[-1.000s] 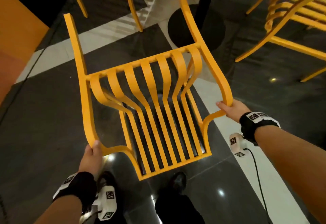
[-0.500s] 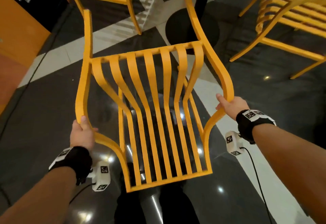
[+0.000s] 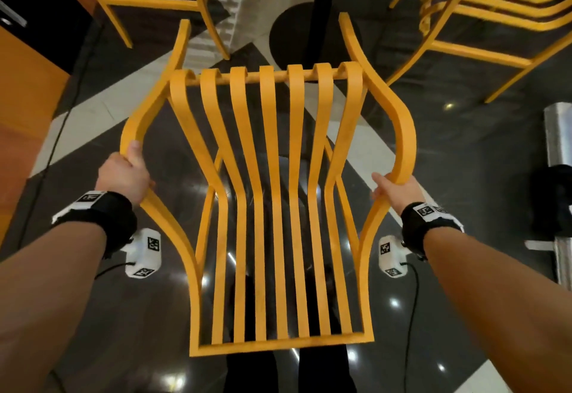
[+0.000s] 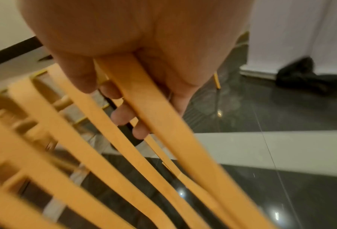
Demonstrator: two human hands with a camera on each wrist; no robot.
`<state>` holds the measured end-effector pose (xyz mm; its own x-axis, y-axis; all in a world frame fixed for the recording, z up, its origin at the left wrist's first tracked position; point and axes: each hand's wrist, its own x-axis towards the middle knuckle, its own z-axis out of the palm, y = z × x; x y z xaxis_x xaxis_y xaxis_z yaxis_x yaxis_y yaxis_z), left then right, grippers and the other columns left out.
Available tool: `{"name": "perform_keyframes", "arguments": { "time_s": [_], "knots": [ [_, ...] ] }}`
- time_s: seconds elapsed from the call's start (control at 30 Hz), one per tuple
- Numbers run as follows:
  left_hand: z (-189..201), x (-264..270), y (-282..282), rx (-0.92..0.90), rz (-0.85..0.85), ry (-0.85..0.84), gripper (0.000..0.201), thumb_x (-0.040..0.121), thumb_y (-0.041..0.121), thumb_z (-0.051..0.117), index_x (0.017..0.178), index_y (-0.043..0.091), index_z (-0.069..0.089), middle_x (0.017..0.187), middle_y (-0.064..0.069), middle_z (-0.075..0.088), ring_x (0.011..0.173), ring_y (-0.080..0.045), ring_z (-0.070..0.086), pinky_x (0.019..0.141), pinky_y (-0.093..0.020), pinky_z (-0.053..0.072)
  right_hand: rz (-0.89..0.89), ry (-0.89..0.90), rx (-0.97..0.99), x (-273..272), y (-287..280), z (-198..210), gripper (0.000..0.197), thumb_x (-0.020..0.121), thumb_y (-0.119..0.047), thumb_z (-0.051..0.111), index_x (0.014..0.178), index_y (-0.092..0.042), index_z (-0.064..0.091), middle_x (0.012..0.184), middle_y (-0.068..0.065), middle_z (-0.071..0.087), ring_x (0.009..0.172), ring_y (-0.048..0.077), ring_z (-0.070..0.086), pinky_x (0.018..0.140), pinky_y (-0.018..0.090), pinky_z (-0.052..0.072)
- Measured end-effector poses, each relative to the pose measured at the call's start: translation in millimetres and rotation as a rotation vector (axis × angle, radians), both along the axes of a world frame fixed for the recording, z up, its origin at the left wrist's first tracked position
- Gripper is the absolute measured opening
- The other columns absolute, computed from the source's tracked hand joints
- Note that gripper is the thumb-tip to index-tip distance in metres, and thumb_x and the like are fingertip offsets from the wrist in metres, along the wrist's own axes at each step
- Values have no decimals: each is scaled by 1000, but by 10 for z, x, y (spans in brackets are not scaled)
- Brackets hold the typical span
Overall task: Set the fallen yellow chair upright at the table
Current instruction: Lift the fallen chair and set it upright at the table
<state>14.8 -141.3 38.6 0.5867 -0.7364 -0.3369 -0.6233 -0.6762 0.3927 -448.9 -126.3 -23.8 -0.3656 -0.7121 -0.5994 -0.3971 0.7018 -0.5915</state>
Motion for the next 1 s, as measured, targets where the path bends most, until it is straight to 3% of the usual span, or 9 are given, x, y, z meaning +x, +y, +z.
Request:
{"name": "perform_keyframes", "arguments": {
  "time_s": [0.07,0.13,0.27,0.37,0.47,0.57,0.7,0.9,1.0],
  "knots": [
    [-39,64,59,13,-1,7,60,98,56,21,107,3,48,72,-14,67,79,-30,56,75,-40,42,-147,-5,-10,102,64,-114,29,76,-31,65,77,-2,70,64,8,72,65,24,67,80,43,57],
    [16,90,82,-3,-4,37,60,98,55,22,116,4,47,79,-13,69,82,-29,56,76,-40,42,-208,2,5,152,91,-115,37,70,-28,65,91,2,67,56,7,70,63,27,69,76,42,59],
    [228,105,78,-127,-81,66,48,95,54,30,110,12,49,95,-9,68,92,-35,61,81,-43,46,-205,-6,30,143,-38,110,33,66,-24,63,80,5,67,45,6,65,67,38,70,73,45,60],
    [238,53,373,44,-130,69,46,96,48,38,125,13,46,118,-22,61,108,-43,57,87,-45,43,-211,-31,64,89,-257,313,23,64,-22,64,61,0,61,44,10,62,64,39,69,79,54,58],
    [83,-142,940,266,-178,115,51,97,40,41,142,15,39,138,-18,55,122,-40,52,99,-43,42,-254,-88,96,157,-463,557,15,72,-12,61,77,2,59,40,9,54,41,28,58,75,52,59],
    [-209,-451,1522,526,-304,211,46,97,32,42,139,13,44,135,-15,57,119,-38,55,97,-40,44,-246,-84,106,297,-620,789,16,87,-4,45,72,-4,53,53,10,46,34,23,48,63,44,55],
    [-492,-684,1925,799,-415,246,46,99,33,41,142,19,39,136,-14,54,109,-34,58,82,-38,47,-265,-108,74,385,-741,914,8,83,-7,45,81,-9,52,55,6,43,39,22,48,45,33,55],
    [-781,-734,2010,913,-325,275,66,96,36,47,152,12,20,150,-14,41,123,-35,54,95,-40,47,-265,-104,94,425,-796,951,14,81,-11,46,68,-13,48,55,5,45,43,22,51,41,29,53],
    [-820,-752,2106,939,-292,338,60,97,33,48,144,0,31,125,-16,57,98,-29,57,82,-38,43,-268,-119,128,416,-797,969,19,87,-18,48,69,-12,51,61,6,53,50,23,59,45,25,52]
  ]
}}
